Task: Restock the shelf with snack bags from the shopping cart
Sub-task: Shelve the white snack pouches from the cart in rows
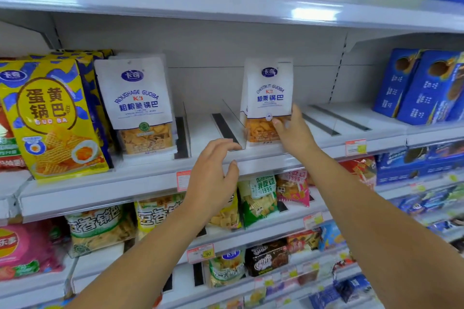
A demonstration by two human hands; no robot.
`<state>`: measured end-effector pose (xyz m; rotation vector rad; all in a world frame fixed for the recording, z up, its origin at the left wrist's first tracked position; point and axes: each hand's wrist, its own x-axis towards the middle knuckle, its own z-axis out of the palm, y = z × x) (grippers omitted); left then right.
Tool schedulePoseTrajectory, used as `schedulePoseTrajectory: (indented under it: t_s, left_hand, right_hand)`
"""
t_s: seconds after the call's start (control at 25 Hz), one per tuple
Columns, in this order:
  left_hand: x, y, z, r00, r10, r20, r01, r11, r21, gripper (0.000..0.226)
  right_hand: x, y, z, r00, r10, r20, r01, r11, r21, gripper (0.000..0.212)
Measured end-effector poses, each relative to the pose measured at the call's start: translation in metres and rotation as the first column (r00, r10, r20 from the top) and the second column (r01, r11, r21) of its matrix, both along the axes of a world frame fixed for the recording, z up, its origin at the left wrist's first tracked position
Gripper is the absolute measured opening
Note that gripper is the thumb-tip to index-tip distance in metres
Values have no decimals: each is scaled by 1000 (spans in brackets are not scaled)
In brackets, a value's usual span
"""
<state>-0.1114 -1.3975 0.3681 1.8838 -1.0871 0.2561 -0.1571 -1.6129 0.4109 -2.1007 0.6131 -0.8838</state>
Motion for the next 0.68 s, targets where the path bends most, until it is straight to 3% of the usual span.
schedulePoseTrajectory:
  t_s: [0.12,0.32,0.4,0.52,0.68]
  left_hand:
    - [-17,-20,-11,996,-91,0,91,995,40,31]
    - [-61,-60,-78,953,-257,-158,283,944,171,29]
    - [-82,-76,-124,909,-278,-311,364,893,265,27]
    - [-114,-92,-198,824,-243,-512,471,797,378,29]
    - [-153,-95,-287,689,-61,-723,594,619,514,36]
  right_hand:
    - [-28,8,-15,997,-1,78,-3,998,58,59]
    - [-98,7,-92,933,-172,315,148,984,99,28]
    - [-138,4,-138,949,-230,217,200,968,152,21]
    - [-200,-8,-231,964,-255,-79,267,916,300,19]
    - [-271,-15,-359,831,-184,-525,404,848,342,22]
